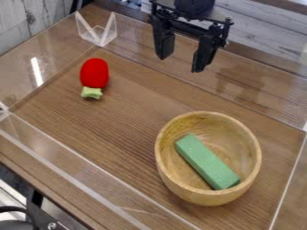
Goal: Move the red object to the right side of the table
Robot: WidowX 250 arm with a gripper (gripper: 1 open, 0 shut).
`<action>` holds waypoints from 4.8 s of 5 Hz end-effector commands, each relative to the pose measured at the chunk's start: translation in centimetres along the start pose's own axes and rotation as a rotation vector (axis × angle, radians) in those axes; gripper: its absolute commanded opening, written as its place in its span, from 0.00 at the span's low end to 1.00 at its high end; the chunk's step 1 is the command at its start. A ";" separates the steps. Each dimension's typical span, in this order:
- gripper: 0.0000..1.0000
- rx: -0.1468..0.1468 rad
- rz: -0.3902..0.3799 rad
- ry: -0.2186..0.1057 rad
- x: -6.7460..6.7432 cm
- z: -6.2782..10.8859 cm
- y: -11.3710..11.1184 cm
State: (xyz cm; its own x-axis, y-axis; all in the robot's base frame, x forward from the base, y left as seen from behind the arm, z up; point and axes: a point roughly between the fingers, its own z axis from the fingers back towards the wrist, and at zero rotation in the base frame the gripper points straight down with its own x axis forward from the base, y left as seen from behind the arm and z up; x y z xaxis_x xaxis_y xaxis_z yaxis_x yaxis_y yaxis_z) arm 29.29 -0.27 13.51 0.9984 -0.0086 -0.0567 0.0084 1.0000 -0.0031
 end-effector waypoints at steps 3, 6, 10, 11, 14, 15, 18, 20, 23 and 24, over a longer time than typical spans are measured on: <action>1.00 0.009 0.150 -0.010 -2.1 -3.4 6.7; 1.00 0.035 0.235 -0.062 -1.0 -7.2 12.0; 1.00 0.004 0.235 -0.043 -1.6 -6.6 16.9; 1.00 -0.001 0.166 -0.028 -1.3 -6.6 17.3; 1.00 -0.031 0.119 0.005 -1.9 -8.0 16.9; 1.00 -0.043 0.082 0.014 -1.1 -7.9 17.1; 1.00 -0.077 0.154 0.045 -1.0 -8.2 15.5; 1.00 -0.063 0.161 0.059 1.0 -7.9 15.3; 0.00 -0.041 0.109 0.008 2.5 -7.4 12.2; 0.00 -0.021 0.055 -0.029 4.0 -6.3 9.9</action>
State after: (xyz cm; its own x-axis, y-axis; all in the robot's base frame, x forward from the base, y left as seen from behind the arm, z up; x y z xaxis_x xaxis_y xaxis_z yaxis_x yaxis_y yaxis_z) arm 31.88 9.23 3.76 0.9907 0.0431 -0.1294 -0.0499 0.9975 -0.0495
